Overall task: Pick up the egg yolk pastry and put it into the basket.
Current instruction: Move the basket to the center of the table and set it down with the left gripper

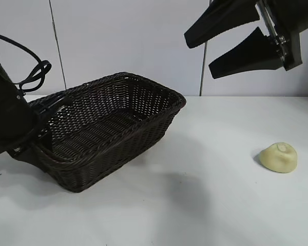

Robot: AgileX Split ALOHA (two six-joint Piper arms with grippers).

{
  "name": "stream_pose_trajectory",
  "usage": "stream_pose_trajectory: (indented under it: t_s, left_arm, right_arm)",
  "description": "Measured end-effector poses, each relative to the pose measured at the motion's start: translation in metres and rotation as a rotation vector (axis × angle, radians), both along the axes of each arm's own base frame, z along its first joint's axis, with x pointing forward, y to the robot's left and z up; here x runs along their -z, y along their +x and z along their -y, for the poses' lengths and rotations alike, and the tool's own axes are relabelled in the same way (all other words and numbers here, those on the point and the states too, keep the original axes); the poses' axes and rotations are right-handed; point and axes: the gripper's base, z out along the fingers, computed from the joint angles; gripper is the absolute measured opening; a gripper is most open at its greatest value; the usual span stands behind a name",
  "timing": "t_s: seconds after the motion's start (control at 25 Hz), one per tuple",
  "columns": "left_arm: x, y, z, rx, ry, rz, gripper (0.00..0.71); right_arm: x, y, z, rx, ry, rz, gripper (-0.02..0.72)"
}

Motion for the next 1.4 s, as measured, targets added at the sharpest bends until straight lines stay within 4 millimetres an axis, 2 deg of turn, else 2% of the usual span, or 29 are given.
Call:
stream_pose_trajectory:
  t_s: [0.16, 0.32, 0.52, 0.76, 0.88, 1.16, 1.4]
  left_arm:
    - [-0.012, 0.010, -0.009, 0.057, -0.036, 0.021, 0.102]
    - [-0.019, 0.015, -0.012, 0.197, -0.058, 0.057, 0.102]
    - [-0.024, 0.016, -0.009, 0.356, -0.051, 0.068, 0.102]
    - [-0.030, 0.039, -0.001, 0.544, -0.052, 0.057, 0.102]
    - [-0.035, 0.045, -0.001, 0.619, -0.025, 0.056, 0.102]
    - [-0.037, 0.041, 0.005, 0.771, 0.009, 0.060, 0.102]
    - [-0.037, 0.038, 0.014, 0.804, 0.015, 0.067, 0.102]
  right_arm:
    - [0.000, 0.000, 0.000, 0.000, 0.000, 0.000, 0.455]
    - [0.000, 0.000, 0.000, 0.000, -0.001, 0.000, 0.455]
    - [0.000, 0.000, 0.000, 0.000, -0.001, 0.000, 0.455]
    - [0.000, 0.000, 0.000, 0.000, -0.001, 0.000, 0.455]
    - [0.000, 0.000, 0.000, 0.000, -0.001, 0.000, 0.455]
    - [0.000, 0.000, 0.000, 0.000, -0.001, 0.000, 0.455]
    - [0.000, 0.000, 0.000, 0.000, -0.001, 0.000, 0.455]
